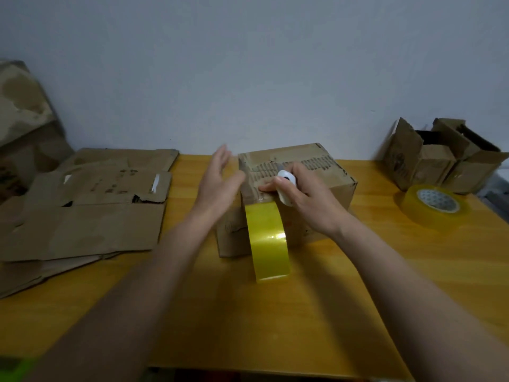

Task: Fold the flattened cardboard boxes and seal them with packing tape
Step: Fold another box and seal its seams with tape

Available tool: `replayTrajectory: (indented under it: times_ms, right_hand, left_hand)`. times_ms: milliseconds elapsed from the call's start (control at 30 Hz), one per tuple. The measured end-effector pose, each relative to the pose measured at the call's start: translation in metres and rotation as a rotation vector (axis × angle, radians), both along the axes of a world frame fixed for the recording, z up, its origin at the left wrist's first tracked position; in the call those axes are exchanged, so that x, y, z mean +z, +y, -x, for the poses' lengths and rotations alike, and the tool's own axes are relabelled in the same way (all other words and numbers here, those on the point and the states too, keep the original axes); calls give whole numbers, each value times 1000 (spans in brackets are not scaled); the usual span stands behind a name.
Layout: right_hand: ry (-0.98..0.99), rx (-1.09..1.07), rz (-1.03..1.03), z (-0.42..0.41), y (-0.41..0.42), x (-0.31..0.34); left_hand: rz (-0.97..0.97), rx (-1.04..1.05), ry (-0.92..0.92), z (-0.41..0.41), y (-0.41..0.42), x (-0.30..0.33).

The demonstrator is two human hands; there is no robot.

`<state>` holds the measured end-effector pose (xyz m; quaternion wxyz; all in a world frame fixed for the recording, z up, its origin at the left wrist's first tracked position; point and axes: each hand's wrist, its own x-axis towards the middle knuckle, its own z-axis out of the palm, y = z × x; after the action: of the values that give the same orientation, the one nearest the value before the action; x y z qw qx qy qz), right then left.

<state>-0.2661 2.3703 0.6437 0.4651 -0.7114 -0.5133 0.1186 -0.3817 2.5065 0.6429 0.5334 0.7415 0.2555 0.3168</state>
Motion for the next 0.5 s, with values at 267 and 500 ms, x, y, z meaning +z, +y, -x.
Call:
replayTrajectory:
  times_ms: [267, 500]
  right_hand:
    - [-31, -18, 2, 0, 0, -1]
    - [19, -15, -2, 4, 2, -5]
  left_hand:
    - [446, -119, -110, 55, -90, -29]
    - [481, -80, 91, 59, -88, -63]
